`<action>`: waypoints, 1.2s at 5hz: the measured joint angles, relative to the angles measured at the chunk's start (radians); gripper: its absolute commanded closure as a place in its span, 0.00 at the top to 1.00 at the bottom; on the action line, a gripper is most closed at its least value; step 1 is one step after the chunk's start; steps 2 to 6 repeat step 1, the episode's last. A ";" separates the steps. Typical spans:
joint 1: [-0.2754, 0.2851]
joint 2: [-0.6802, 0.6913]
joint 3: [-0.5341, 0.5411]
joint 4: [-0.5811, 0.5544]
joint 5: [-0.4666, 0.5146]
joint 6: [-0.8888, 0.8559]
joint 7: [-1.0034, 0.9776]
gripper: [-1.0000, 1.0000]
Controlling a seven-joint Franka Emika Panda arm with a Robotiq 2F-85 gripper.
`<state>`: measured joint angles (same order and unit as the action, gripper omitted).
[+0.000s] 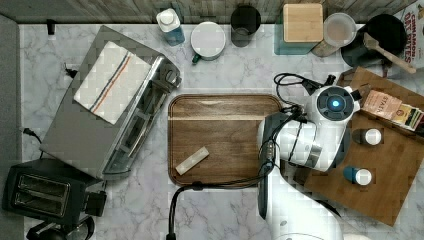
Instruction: Close the drawer.
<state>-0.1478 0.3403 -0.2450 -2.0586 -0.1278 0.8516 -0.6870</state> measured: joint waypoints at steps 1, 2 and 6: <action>0.016 0.001 -0.014 0.000 0.000 -0.001 0.000 0.00; 0.016 0.001 -0.014 0.000 0.000 -0.001 0.000 0.00; 0.016 0.001 -0.014 0.000 0.000 -0.001 0.000 0.00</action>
